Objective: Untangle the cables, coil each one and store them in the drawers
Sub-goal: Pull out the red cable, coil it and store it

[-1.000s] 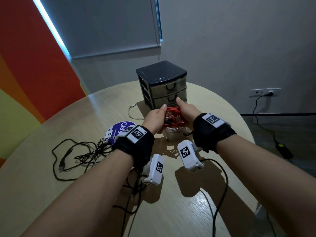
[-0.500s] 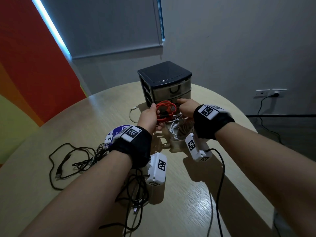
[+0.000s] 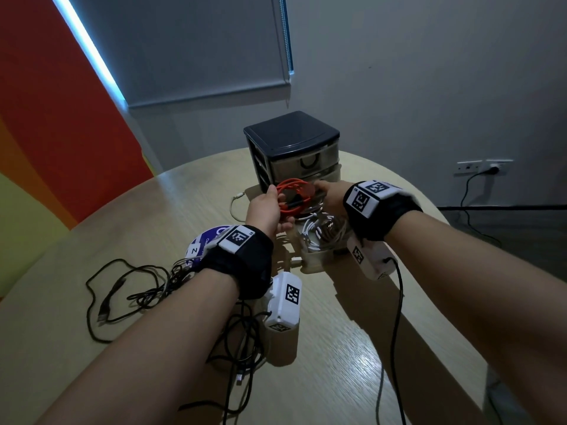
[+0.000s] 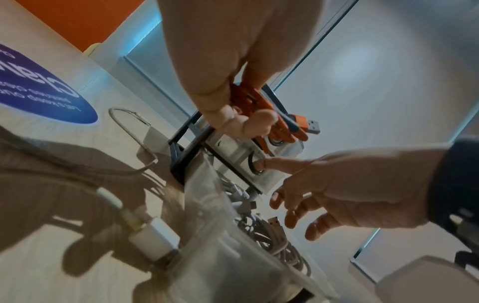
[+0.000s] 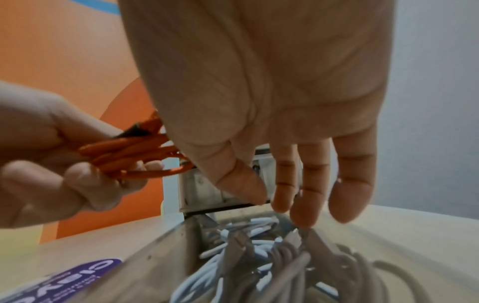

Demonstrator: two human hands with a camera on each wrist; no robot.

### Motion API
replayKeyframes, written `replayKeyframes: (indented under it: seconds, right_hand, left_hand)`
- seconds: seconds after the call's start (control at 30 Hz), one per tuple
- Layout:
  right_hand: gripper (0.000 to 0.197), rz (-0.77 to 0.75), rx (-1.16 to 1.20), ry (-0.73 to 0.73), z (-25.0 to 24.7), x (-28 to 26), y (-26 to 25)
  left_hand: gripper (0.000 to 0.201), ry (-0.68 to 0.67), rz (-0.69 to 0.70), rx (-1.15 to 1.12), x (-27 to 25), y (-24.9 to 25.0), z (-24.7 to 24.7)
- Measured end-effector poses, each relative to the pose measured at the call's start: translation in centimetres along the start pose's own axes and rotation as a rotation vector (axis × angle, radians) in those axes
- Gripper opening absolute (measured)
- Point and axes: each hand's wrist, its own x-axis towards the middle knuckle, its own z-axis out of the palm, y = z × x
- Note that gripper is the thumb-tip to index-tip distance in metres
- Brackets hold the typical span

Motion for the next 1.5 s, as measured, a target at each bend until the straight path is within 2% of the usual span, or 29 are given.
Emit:
replayKeyframes:
  seconds: [0.13,0.2,0.3,0.37,0.5,0.67,0.87,1.13,1.27,1.37,1.4,1.5]
  right_hand:
    - [0.063,0.0,0.039,-0.033,0.2,-1.8,0.5]
    - [0.056,-0.007,0.079,-0.021,0.3,-2.9,1.0]
    - [0.041,0.004,0.163,0.072,0.3,-4.4,1.6]
    - [0.038,0.003,0.195,0.121,0.5,-5.2,2.1]
    - [0.039,0.003,0.243,0.124,0.9,-6.4,2.3]
    - [0.032,0.06,0.356,0.258,1.2,-7.2,2.5]
    - [0.028,0.092,0.437,0.293,1.7,-7.1,2.9]
    - [0.014,0.062,0.431,0.334,1.6,-6.9,2.9]
    - [0.025,0.076,0.479,0.464,1.7,-7.1,2.9]
    - [0.018,0.033,0.481,0.543,1.8,-6.5,3.1]
    - [0.017,0.017,0.469,0.54,1.7,-6.2,3.2]
    - [0.03,-0.032,0.467,0.455,1.5,-5.5,3.3]
  left_hand:
    - [0.033,0.034,0.058,0.024,-0.2,0.3,-0.1]
    - [0.033,0.048,0.072,0.041,-0.6,0.6,-0.1]
    - [0.033,0.057,0.117,0.029,-1.0,1.0,0.2]
    - [0.035,0.056,0.132,0.037,-1.1,1.2,0.4]
    - [0.039,0.071,0.173,0.166,-1.0,1.2,1.1]
    - [0.034,0.101,0.267,0.318,-0.8,1.3,2.1]
    - [0.031,0.104,0.323,0.464,-1.0,1.4,3.3]
    - [0.023,0.08,0.337,0.608,-0.1,1.5,3.7]
    - [0.028,0.091,0.424,0.853,0.1,1.3,3.8]
    - [0.032,0.079,0.485,0.984,0.2,0.6,4.0]
    - [0.033,0.094,0.496,1.033,0.2,0.5,3.9]
    - [0.036,0.146,0.513,1.121,0.1,0.4,3.9]
